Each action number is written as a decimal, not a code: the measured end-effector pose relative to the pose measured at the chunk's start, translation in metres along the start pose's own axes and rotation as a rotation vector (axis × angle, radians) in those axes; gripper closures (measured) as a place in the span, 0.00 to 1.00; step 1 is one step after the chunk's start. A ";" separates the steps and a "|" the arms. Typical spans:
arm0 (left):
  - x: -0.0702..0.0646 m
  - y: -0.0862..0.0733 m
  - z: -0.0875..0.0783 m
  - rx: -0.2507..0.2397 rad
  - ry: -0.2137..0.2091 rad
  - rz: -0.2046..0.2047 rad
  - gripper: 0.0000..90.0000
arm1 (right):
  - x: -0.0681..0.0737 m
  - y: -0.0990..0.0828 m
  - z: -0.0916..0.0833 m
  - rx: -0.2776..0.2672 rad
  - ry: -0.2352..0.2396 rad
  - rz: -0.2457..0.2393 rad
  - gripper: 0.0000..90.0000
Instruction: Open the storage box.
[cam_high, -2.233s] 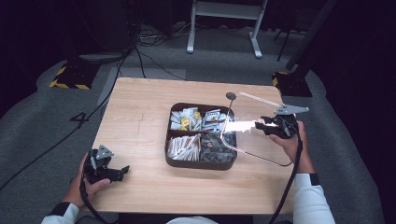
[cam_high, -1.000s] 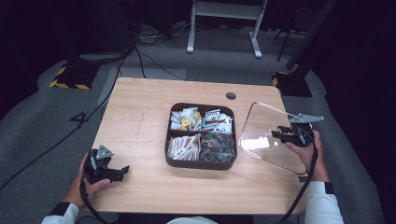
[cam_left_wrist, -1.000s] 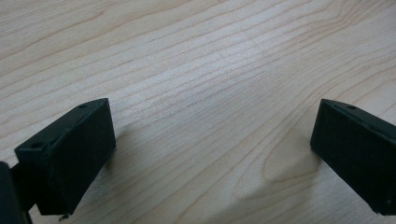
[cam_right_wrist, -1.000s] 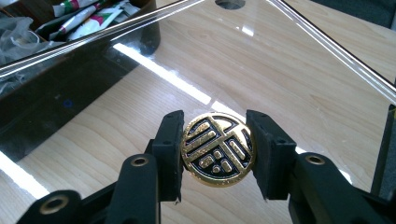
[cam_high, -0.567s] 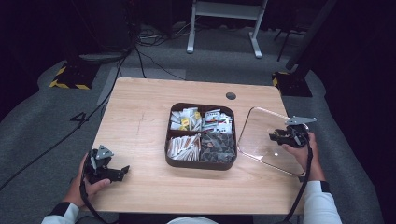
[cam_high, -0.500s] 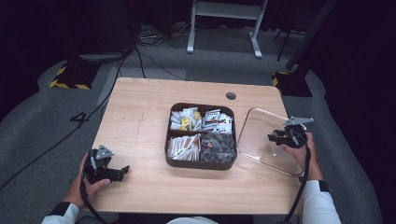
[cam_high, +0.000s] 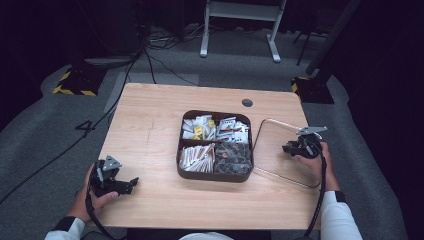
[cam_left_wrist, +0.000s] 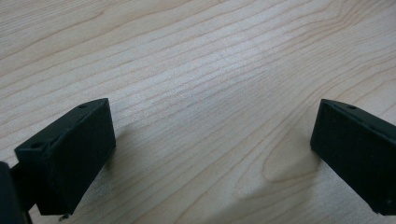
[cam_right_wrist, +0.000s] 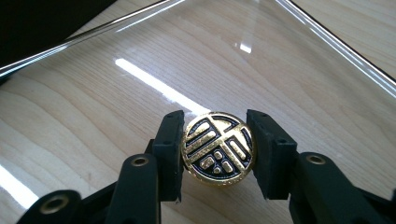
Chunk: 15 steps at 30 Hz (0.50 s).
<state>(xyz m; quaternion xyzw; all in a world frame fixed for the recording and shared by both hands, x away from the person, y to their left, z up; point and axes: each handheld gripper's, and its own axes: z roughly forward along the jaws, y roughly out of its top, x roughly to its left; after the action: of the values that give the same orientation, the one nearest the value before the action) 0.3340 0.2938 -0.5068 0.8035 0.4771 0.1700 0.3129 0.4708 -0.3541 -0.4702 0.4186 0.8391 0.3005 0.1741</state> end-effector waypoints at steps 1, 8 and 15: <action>0.000 0.000 0.000 0.000 0.000 0.000 0.00 | 0.001 0.000 0.002 0.001 -0.002 -0.006 0.66; 0.000 0.000 0.000 0.000 0.000 0.000 0.00 | 0.003 -0.001 0.010 0.011 -0.007 -0.011 0.65; 0.000 0.000 0.000 0.000 0.000 0.001 0.00 | 0.009 0.003 0.016 0.004 0.012 -0.028 0.65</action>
<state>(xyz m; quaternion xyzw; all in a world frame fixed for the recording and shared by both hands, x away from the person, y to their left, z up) 0.3341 0.2938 -0.5068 0.8036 0.4768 0.1702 0.3129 0.4757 -0.3394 -0.4814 0.4055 0.8465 0.2989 0.1724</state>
